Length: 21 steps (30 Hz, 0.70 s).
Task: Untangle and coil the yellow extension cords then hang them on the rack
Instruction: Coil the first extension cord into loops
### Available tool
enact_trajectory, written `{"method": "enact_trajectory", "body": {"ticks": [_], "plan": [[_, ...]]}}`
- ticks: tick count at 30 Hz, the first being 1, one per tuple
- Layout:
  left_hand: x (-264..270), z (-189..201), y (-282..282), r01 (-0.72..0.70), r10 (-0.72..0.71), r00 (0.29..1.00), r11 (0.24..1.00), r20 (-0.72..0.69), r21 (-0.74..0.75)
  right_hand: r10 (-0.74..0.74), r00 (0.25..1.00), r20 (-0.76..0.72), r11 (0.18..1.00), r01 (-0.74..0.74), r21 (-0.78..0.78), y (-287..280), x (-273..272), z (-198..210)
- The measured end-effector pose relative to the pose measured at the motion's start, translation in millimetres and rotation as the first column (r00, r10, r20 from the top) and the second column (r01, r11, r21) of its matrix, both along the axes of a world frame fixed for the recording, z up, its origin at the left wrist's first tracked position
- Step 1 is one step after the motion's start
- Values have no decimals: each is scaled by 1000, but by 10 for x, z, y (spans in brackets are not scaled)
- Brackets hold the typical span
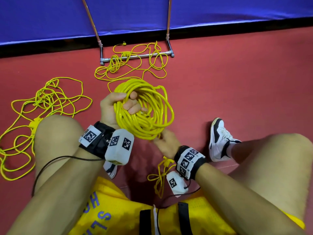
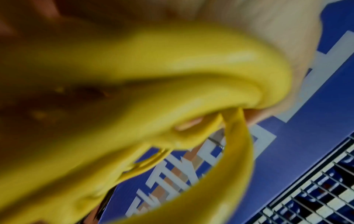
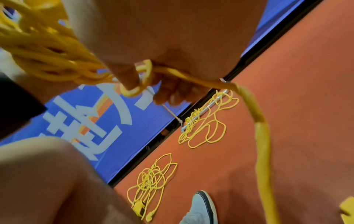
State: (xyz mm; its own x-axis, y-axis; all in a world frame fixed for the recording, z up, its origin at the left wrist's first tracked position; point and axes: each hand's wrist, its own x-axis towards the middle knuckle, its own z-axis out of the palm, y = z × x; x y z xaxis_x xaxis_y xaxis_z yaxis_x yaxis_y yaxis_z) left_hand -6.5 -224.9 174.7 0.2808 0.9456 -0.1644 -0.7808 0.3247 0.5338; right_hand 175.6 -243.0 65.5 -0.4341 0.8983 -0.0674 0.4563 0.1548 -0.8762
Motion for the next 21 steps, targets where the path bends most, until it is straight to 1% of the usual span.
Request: {"method": "enact_trajectory", "body": {"ticks": [1,4,5,6,7,9,10,11,14,18,19,21], "plan": [[-35,-12,34,-14,14,999,1000,30,5,-46,999,12,999,47,-21,11,36,18],[-153,18,106,-253,253,968,962,-14,-105,-141,987,-77,990,143,18,58,198,49],[-180,13,119,-302,304,953,944,-7,-132,-140,983,-121,989,144,25,96,263,41],[-188,23,124,-356,356,934,921,-31,-158,-120,983,-141,992,124,20,121,316,50],[-189,26,140,-394,394,918,900,-38,-185,-97,986,-135,994,103,38,129,360,33],[-191,78,141,-458,456,888,863,-62,-214,-78,997,20,993,75,94,98,418,5],[-204,89,144,-490,487,870,843,-71,-222,-78,992,98,993,68,97,69,441,-30],[-239,74,163,-514,511,856,828,-76,-223,-64,987,144,995,53,82,51,460,-71],[-318,49,176,-543,535,839,807,-101,-233,20,977,213,994,-43,102,73,477,-110],[-299,31,175,-559,550,828,793,-111,-241,67,959,276,974,-123,190,169,502,-119],[-292,25,178,-558,548,829,794,-112,-242,64,953,297,976,-121,181,191,521,-138],[-264,35,166,-551,537,834,798,-126,-244,19,940,340,988,-70,139,228,559,-150]]}}
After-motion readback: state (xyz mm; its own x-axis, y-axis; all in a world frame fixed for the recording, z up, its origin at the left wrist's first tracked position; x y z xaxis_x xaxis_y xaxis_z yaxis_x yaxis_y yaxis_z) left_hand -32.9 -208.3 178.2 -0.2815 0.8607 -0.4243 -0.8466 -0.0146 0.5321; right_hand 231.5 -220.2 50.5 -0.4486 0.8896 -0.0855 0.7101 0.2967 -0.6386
